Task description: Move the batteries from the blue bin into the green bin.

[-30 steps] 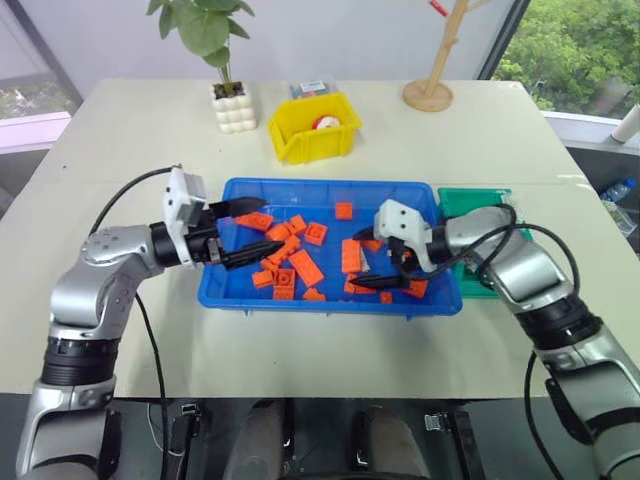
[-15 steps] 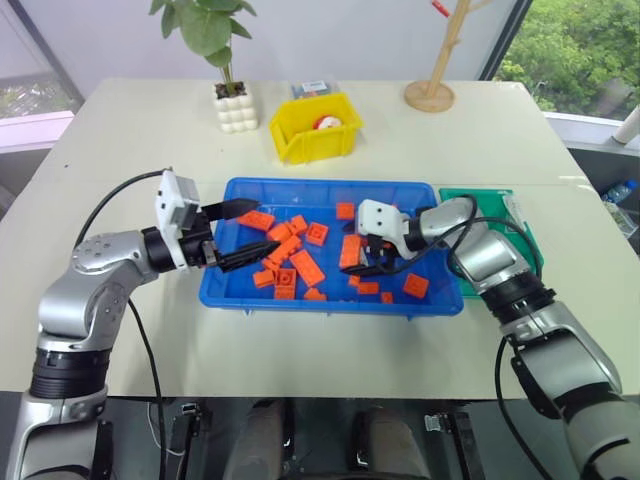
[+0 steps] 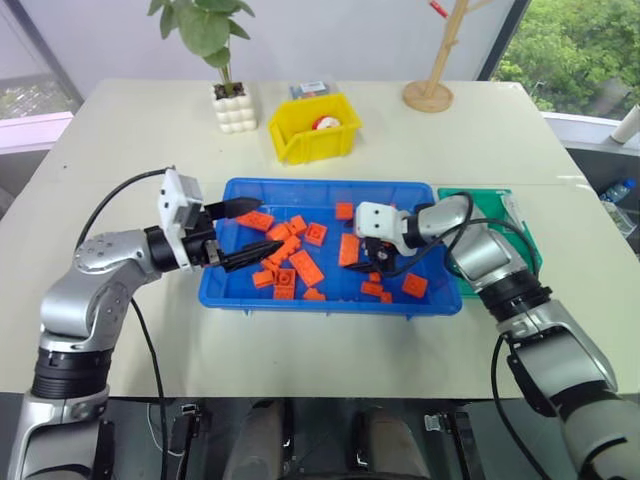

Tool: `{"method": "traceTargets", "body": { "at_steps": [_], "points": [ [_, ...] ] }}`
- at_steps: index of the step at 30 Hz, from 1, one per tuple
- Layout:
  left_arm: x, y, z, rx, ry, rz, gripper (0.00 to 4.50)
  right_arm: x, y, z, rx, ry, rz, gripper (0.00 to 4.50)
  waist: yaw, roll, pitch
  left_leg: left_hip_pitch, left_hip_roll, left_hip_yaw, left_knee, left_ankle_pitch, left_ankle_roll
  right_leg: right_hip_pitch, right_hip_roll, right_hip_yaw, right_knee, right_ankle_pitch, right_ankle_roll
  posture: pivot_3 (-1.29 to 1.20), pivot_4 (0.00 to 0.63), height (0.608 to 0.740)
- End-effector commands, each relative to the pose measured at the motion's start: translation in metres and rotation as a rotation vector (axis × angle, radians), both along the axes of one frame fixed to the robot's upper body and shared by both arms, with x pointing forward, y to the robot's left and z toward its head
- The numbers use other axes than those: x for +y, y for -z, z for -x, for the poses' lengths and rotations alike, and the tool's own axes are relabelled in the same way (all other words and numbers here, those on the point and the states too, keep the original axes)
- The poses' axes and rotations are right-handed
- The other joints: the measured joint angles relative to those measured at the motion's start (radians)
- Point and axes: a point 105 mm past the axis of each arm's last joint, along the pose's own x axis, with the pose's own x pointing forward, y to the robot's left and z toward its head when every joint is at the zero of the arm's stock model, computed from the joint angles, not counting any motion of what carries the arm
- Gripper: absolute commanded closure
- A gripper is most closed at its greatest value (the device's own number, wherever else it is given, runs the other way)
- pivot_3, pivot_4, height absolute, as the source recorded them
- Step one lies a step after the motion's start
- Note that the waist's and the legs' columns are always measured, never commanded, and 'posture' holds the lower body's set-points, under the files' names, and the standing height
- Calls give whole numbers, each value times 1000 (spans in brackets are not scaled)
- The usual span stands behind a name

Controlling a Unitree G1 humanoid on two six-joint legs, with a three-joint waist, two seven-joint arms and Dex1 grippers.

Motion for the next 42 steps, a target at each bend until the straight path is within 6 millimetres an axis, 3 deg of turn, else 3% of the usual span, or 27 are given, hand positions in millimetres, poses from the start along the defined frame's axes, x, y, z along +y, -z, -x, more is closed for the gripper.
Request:
{"method": "traceTargets", "body": {
  "at_steps": [1,2,3,9,15,20,25,28,31,36,42],
  "points": [
    [0,-7,1,-41,0,-4,0,0,6,1,70,45,-37,1216,-4,0,0,0,0,0,0,0,0,0,0,0,0,0,0,0,150,739],
    [1,-8,0,-44,-4,-3,0,1,5,0,86,61,-57,1763,-6,0,0,0,0,0,0,0,0,0,0,0,0,0,0,0,150,739],
    [1,-8,0,-47,-6,-2,0,2,5,0,100,72,-70,2022,-8,0,0,0,0,0,0,0,0,0,0,0,0,0,0,0,150,739],
    [2,-9,-1,-55,-14,4,0,5,3,-1,120,91,-97,2022,-8,0,0,0,0,0,0,0,0,0,0,0,1,0,0,0,150,739],
    [1,-8,-1,-57,-18,10,0,46,-30,7,60,-38,-255,2022,-13,0,0,0,0,0,-1,0,0,-1,0,0,1,0,0,0,150,739],
    [0,-9,-1,-61,-17,13,0,61,-38,11,42,-77,-299,2022,-9,0,0,0,0,0,-1,0,0,-1,0,0,1,0,0,0,150,739],
    [1,-9,-1,-63,-21,16,0,51,-36,6,10,-54,-260,2022,-8,0,0,0,-1,0,-1,0,0,-1,0,0,1,0,0,0,150,739],
    [0,-8,0,-63,-19,14,0,41,-41,4,0,-34,-246,1064,-11,0,0,0,0,0,-1,0,0,-1,0,0,1,0,0,0,150,739],
    [1,-9,0,-63,-18,13,0,21,-64,-5,-70,39,-245,23,-9,0,0,0,0,0,-1,0,0,-1,0,0,1,0,0,0,150,739],
    [2,-8,-1,-60,-18,10,0,-10,-82,10,11,108,-273,23,-7,0,0,0,-1,0,-1,0,0,-1,-1,0,1,0,0,0,150,739],
    [1,-6,-4,-55,-11,12,0,-31,-62,42,216,178,-300,23,-7,0,0,0,0,0,-2,0,0,-1,0,0,1,0,0,0,150,739]
  ]
}}
